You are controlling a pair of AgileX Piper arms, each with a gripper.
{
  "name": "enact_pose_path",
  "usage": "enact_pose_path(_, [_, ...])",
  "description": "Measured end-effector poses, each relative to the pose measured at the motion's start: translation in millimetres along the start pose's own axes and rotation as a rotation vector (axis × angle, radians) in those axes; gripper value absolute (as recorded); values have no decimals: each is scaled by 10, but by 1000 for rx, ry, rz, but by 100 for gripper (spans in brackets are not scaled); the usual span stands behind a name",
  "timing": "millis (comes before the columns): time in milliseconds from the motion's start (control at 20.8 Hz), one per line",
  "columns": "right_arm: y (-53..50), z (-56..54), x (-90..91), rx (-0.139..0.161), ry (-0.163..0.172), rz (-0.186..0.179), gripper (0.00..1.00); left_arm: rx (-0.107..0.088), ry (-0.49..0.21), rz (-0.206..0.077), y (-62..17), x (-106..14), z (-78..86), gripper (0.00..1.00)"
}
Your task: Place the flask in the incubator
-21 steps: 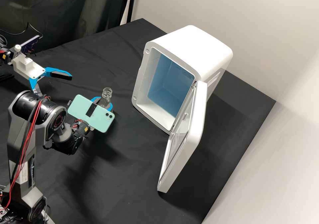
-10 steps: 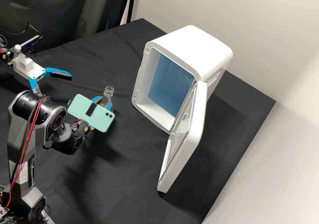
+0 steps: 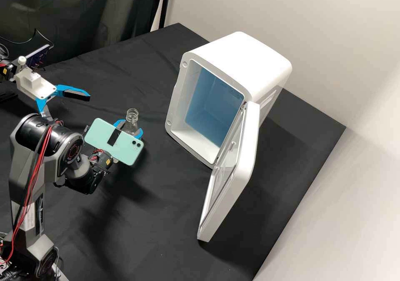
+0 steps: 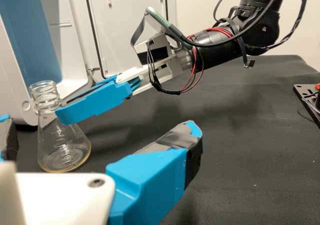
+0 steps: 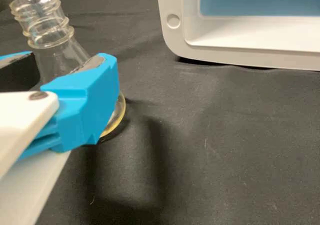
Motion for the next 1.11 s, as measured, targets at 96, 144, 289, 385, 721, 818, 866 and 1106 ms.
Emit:
enact_pose_path(96, [0, 0, 0, -7, 0, 0, 100, 1, -6, -1, -1, 4, 9, 100])
enact_pose_path(144, [0, 0, 0, -7, 0, 0, 100, 1, -8, -1, -1, 5, 13, 100])
enact_pose_path(289, [0, 0, 0, -7, 0, 0, 100, 1, -8, -1, -1, 5, 13, 100])
enact_pose_path(385, [0, 0, 0, -8, 0, 0, 100, 1, -9, -2, -2, 6, 14, 100])
enact_pose_path(721, [8, -8, 10, -10, 4, 3, 100, 2, -34, -3, -4, 29, 62, 100])
enact_pose_path(818, [18, -18, 26, -10, 5, 5, 100, 1, -34, -4, -7, 27, 65, 100])
enact_pose_path(866, [19, -19, 27, -10, 6, 6, 100, 1, -34, -4, -7, 27, 65, 100])
enact_pose_path(1106, [45, -43, 75, -12, 6, 7, 100, 1, -18, -3, -5, 13, 33, 100])
